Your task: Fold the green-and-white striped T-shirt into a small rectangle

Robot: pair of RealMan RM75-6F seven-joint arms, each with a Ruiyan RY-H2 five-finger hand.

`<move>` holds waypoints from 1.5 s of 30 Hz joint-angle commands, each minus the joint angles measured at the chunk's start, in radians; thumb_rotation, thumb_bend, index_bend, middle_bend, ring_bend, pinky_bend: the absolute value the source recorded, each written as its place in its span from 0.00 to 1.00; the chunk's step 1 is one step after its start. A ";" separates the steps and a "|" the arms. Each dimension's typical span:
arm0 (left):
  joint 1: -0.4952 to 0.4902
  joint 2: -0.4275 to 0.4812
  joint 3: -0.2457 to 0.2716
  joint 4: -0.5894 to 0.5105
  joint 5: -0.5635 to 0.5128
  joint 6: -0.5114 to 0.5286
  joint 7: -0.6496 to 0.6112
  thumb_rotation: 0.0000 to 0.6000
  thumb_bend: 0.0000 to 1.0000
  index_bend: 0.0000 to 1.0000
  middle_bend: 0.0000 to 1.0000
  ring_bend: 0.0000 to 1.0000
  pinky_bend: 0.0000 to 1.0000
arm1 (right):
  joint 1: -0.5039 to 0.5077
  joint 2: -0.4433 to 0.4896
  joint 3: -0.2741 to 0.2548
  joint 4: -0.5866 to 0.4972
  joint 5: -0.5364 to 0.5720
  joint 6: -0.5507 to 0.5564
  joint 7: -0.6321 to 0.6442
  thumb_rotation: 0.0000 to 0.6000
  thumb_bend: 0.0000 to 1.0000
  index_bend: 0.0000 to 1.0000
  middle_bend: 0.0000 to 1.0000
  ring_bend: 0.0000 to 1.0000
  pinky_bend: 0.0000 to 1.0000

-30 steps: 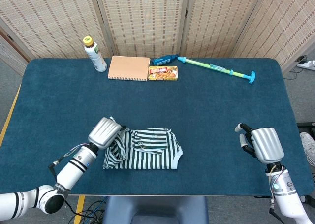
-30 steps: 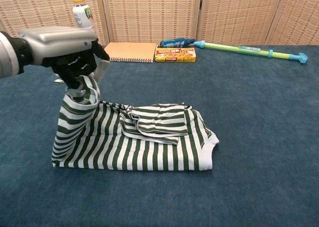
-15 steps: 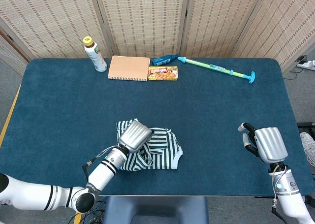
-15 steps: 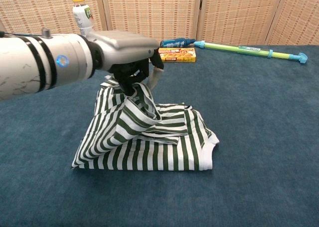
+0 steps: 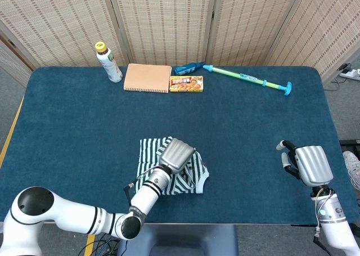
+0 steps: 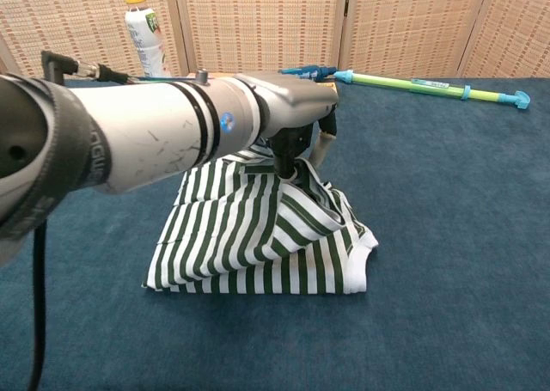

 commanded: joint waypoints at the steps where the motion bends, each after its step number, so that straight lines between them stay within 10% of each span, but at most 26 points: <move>1: -0.024 -0.025 -0.007 0.031 -0.024 0.009 0.011 1.00 0.50 0.61 0.87 0.81 0.93 | -0.002 0.003 0.000 0.001 0.000 0.000 0.001 1.00 0.57 0.44 0.97 1.00 1.00; 24: -0.123 -0.227 -0.002 0.254 -0.035 0.029 0.027 1.00 0.50 0.57 0.87 0.81 0.93 | -0.018 0.013 -0.001 0.009 0.012 0.002 0.016 1.00 0.57 0.44 0.97 1.00 1.00; 38: -0.111 -0.288 -0.011 0.328 0.062 0.046 -0.004 1.00 0.32 0.06 0.83 0.80 0.92 | -0.029 0.018 0.001 0.019 0.015 0.009 0.035 1.00 0.57 0.44 0.97 1.00 1.00; 45: -0.094 -0.280 -0.014 0.322 0.076 0.056 0.008 1.00 0.28 0.00 0.81 0.78 0.91 | -0.032 0.018 0.002 0.018 0.013 0.011 0.035 1.00 0.57 0.44 0.97 1.00 1.00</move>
